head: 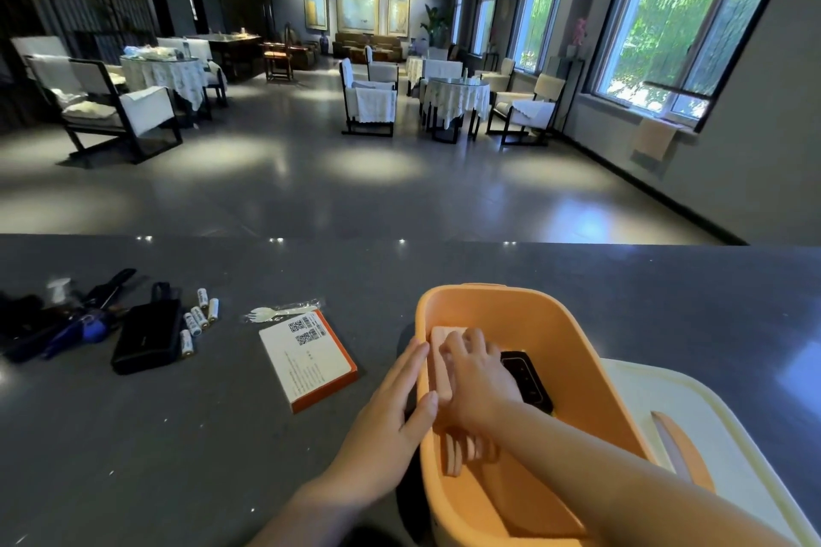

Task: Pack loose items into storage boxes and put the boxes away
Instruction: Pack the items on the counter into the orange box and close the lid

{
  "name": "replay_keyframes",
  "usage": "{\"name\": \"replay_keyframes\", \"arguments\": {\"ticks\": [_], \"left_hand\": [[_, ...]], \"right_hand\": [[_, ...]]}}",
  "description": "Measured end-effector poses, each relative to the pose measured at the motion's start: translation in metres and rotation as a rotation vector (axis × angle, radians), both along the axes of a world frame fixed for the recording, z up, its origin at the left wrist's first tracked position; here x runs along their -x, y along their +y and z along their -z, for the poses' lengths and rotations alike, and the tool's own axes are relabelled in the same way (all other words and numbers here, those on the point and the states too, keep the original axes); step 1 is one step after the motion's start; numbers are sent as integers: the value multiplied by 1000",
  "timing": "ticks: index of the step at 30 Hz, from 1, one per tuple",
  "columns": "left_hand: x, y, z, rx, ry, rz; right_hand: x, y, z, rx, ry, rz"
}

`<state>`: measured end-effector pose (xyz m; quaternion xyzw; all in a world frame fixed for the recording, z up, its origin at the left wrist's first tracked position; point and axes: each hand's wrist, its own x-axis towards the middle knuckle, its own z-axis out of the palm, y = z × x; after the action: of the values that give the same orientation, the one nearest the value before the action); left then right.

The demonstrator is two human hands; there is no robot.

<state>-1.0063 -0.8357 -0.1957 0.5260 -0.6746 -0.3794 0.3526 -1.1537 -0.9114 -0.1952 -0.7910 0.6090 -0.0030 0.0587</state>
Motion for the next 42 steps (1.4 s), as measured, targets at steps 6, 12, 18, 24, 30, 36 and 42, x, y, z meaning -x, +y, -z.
{"name": "replay_keyframes", "arguments": {"ticks": [6,12,18,24,30,36,42], "left_hand": [[0,-1,2,25,-11,-6],[-1,-3,3,28,-3,-1],[0,-3,2,-10,8,17],[-1,-3,3,-14,26,24],[-1,-3,2,-18,18,0],[-31,4,-11,-17,-34,-140],[-114,40,1,8,92,-600]], "right_hand": [[18,-3,-4,-77,-119,-36],[23,1,-6,-100,-155,52],[22,6,-7,-142,-193,139],[15,7,-7,-156,-183,176],[11,9,-6,-177,-186,190],[8,7,-59,-166,-243,112],[-70,48,-86,59,-535,-57]]}}
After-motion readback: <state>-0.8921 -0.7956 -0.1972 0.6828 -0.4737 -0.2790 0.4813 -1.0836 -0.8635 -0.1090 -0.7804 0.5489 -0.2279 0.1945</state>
